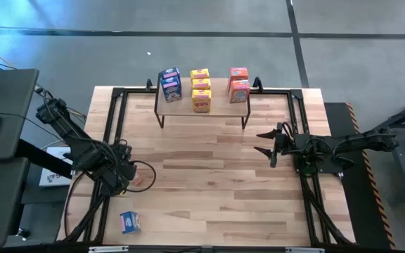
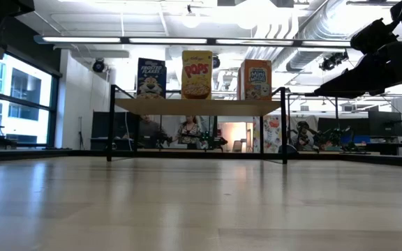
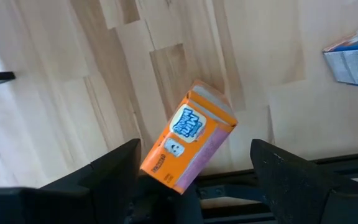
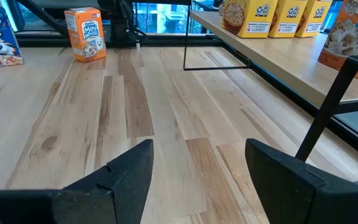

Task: Stack cereal on shelf
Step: Put the orange cereal box and aligned with the other orange cereal boxes on the shelf

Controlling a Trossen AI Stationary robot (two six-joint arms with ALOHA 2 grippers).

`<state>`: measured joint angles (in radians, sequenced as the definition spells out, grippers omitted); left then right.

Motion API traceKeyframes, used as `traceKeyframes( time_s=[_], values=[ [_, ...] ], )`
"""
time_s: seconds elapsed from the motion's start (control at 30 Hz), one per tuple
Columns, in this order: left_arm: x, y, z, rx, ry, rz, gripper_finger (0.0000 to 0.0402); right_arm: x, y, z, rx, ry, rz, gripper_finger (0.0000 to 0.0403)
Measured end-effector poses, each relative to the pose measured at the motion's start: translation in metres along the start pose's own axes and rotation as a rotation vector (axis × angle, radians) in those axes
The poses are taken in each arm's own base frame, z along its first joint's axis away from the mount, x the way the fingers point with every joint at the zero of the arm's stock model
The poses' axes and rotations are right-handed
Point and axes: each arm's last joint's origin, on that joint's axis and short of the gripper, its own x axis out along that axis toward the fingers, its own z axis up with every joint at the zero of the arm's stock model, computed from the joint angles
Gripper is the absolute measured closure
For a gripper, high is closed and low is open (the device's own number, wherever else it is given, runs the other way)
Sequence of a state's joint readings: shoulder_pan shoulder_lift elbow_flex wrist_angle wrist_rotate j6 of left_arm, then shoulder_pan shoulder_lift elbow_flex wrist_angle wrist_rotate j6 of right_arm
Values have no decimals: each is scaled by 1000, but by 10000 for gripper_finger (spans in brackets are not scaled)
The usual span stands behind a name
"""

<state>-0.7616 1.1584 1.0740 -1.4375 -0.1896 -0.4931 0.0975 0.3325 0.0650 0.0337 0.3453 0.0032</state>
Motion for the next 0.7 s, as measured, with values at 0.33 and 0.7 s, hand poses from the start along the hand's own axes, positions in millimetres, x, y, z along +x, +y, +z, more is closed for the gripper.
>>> traceKeyframes(
  time_s=[0.33,0.7],
  values=[
    [0,-1,2,-4,-18,-12,108,0,0,0,0,0,0,155],
    [10,-2,-1,-3,11,-10,108,0,0,0,0,0,0,155]
  ],
)
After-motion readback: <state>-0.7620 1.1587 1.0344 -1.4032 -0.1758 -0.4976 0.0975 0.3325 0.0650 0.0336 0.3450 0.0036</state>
